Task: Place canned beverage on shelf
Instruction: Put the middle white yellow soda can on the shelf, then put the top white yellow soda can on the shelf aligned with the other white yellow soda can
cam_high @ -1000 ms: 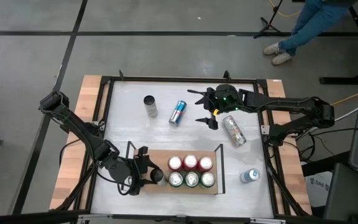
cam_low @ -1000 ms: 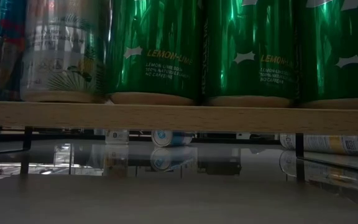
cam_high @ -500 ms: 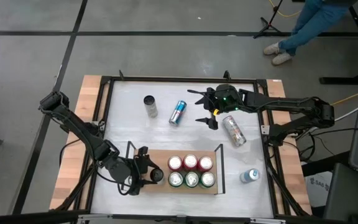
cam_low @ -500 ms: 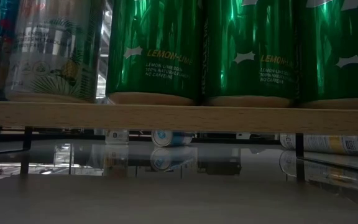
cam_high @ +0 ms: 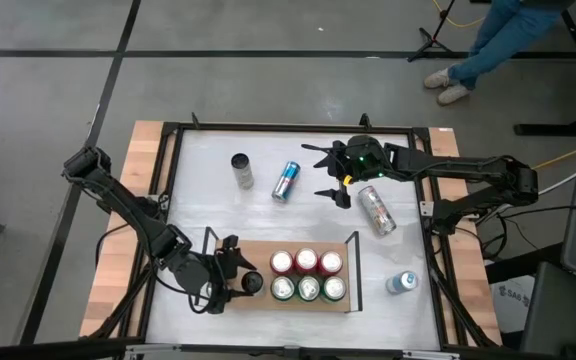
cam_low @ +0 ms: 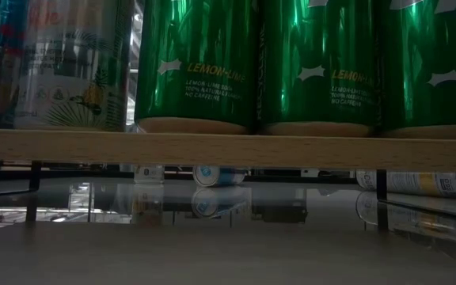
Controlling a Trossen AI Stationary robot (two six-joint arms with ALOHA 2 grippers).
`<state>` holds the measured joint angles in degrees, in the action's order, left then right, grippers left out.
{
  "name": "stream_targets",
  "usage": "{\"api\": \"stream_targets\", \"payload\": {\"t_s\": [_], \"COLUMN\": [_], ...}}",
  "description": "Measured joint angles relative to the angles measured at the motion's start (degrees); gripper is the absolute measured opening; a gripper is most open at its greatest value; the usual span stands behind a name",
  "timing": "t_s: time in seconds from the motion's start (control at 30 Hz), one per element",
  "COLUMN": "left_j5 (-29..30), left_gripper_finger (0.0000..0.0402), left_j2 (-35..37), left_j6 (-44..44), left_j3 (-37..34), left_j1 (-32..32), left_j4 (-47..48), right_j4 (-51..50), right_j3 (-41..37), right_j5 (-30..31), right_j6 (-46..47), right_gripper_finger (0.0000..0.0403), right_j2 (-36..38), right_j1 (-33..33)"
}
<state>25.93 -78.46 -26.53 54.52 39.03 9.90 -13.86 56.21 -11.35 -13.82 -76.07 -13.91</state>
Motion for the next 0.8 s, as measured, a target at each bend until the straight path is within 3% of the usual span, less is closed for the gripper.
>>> {"api": "stream_targets", "payload": {"t_s": [0.3, 0.5, 0.8], "left_j5": [0.0, 0.0, 0.2], "left_gripper_finger": [0.0328, 0.0333, 0.0334], "left_j2": [0.0, 0.8, 8.0], "left_j6": [0.0, 0.1, 0.2], "left_j3": [0.0, 0.0, 0.0], "left_j1": [0.0, -0.2, -3.6], "left_j4": [0.1, 0.1, 0.1], "right_j4": [0.0, 0.0, 0.9], "right_j3": [0.0, 0.0, 0.0], "right_j5": [0.0, 0.0, 0.4], "right_j6": [0.0, 0.0, 0.0], "right_gripper_finger": [0.0372, 0.0372, 0.0372], "right_j2": [0.0, 0.0, 1.1], "right_j1": [0.0, 0.0, 0.0]}}
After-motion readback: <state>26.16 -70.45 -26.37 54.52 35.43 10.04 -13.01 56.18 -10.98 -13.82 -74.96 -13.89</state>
